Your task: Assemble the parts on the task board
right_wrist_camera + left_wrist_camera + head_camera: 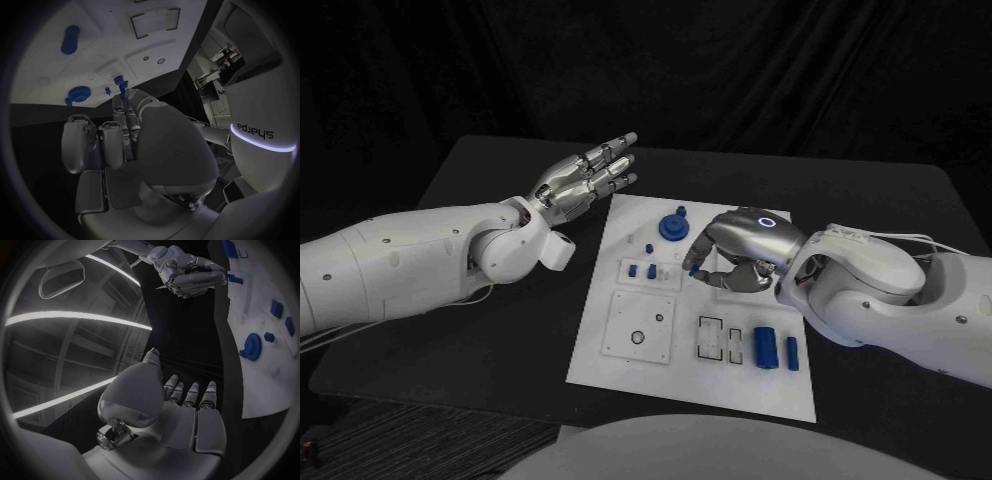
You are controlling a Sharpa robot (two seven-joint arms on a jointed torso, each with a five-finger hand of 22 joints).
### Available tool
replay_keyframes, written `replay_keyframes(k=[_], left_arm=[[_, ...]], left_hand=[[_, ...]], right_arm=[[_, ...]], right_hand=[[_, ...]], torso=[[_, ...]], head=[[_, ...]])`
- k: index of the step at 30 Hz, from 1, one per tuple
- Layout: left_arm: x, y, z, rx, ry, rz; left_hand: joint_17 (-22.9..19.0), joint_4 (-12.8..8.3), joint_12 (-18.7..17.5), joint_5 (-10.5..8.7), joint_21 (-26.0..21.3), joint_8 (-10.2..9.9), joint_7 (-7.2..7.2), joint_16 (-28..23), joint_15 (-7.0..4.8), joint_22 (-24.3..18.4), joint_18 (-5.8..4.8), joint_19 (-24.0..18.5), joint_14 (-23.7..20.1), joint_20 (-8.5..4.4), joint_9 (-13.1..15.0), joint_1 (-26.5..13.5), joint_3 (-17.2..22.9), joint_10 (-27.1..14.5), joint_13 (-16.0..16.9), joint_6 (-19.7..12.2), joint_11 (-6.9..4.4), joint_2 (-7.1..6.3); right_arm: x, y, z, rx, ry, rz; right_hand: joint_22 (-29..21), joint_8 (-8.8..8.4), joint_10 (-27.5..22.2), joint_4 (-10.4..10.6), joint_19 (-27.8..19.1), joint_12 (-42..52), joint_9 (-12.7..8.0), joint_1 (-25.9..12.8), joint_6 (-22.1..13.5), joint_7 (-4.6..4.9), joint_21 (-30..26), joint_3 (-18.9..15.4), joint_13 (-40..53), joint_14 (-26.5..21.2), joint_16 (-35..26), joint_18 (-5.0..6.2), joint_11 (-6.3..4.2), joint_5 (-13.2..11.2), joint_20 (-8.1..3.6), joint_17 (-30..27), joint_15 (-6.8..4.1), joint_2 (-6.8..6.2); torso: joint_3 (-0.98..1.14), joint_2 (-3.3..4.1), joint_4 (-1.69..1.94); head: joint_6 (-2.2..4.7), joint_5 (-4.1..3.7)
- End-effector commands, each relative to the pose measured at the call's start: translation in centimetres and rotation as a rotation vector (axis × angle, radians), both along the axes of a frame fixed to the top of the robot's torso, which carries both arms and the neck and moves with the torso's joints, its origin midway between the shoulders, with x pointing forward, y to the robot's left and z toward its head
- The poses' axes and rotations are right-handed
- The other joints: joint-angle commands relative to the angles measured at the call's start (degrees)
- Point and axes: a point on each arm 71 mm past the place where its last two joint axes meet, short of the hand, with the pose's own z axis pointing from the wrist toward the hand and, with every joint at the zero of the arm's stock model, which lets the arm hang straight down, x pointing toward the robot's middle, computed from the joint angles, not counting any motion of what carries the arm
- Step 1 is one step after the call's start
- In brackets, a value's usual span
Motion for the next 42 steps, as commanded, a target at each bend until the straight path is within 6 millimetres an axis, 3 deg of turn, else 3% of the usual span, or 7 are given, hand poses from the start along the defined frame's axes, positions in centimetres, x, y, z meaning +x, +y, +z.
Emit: replay_keyframes(k=[1,18,19,21,24,42], left_arm=[[0.0,-0.2,0.0,-0.016,-0.002,-0.009],[0.2,-0.4,0.0,-0.016,-0.005,-0.01],[0.2,-0.4,0.0,-0.016,-0.005,-0.01],[0.2,-0.4,0.0,-0.016,-0.006,-0.009],[0.3,-0.5,0.0,-0.016,-0.008,-0.008],[0.1,-0.8,-0.1,-0.017,0.002,-0.023]], left_hand=[[-0.1,-0.3,-0.4,0.27,0.3,0.2,-0.04,-0.2,0.53,0.1,1.03,0.1,0.0,0.4,0.0,-0.1,-0.1,0.1,-0.1,-0.2,0.38,0.53],[-0.1,-0.6,-0.4,0.73,0.2,0.2,-0.06,-0.2,0.44,-0.2,1.0,0.0,0.0,0.31,-0.1,0.1,0.0,0.1,-0.1,-0.5,0.46,0.86],[-0.1,-0.7,-0.4,0.92,0.2,0.2,-0.29,-0.2,0.15,-0.2,1.05,0.0,0.0,-0.23,-0.1,0.1,0.0,0.1,-0.1,-0.5,0.38,0.92],[-0.1,-1.2,-0.4,1.45,0.3,0.3,-0.44,-0.2,-1.14,0.0,1.04,0.2,0.0,-2.71,-0.1,0.4,-0.2,0.1,-0.1,-0.6,0.23,1.08],[-0.1,-1.3,-0.4,1.67,0.1,0.3,-0.62,-0.2,-1.38,-0.4,0.89,0.0,0.0,-3.17,-0.1,0.4,-0.2,0.1,-0.1,-0.7,0.08,1.14],[-0.1,-1.7,-0.4,2.32,0.1,0.3,-0.28,-0.2,-0.93,-0.4,0.71,-0.1,0.0,-2.8,-0.1,0.6,-0.2,0.1,-0.1,-0.6,0.41,1.44]], right_arm=[[-0.2,0.7,-0.9,-0.036,0.028,0.036],[-1.1,3.5,-3.9,-0.055,0.099,0.101],[-1.2,3.6,-4.0,-0.055,0.101,0.103],[-1.3,3.7,-4.2,-0.055,0.106,0.106],[-1.5,3.9,-4.4,-0.054,0.113,0.111],[-1.9,4.7,-4.9,-0.057,0.127,0.117]], right_hand=[[11.3,-0.25,-0.1,-0.1,0.6,0.0,-0.1,0.0,-0.3,0.0,0.1,0.3,0.0,2.6,0.1,-0.7,-0.47,-0.2,-0.26,0.2,-0.28,0.35],[11.3,-0.26,0.2,-0.2,0.6,0.0,-0.1,0.1,-0.2,0.01,0.0,0.3,0.1,2.6,0.1,-0.67,-0.51,-0.4,-0.26,0.2,-0.29,0.45],[11.3,-0.26,0.2,-0.2,0.6,0.0,-0.1,0.1,-0.1,0.01,0.0,0.3,0.1,2.6,0.1,-0.67,-0.51,-0.4,-0.27,0.2,-0.29,0.45],[11.2,-0.24,0.3,-0.2,0.6,0.1,-0.1,0.1,-0.1,-0.01,-0.1,0.3,0.1,2.6,0.1,-0.66,-0.53,-0.4,-0.27,0.1,-0.3,0.44],[11.2,-0.25,0.3,-0.2,0.5,0.1,-0.1,0.1,-0.1,-0.01,-0.2,0.3,0.1,2.6,0.0,-0.63,-0.53,-0.4,-0.27,0.1,-0.3,0.41],[11.0,-0.31,0.3,-0.4,0.2,0.0,-0.1,0.2,-0.1,-0.02,-0.9,0.3,0.1,2.4,-0.4,-0.47,-0.55,-0.4,-0.29,-0.6,-0.32,0.28]], torso=[[0.05,0.05,0.1],[0.03,0.2,-0.17],[0.03,0.2,-0.16],[0.03,0.19,-0.12],[0.06,0.14,-0.1],[-0.03,0.12,-0.08]], head=[[0.01,0.27],[0.01,0.63],[0.01,0.64],[0.01,0.66],[0.01,0.87],[0.01,1.24]])
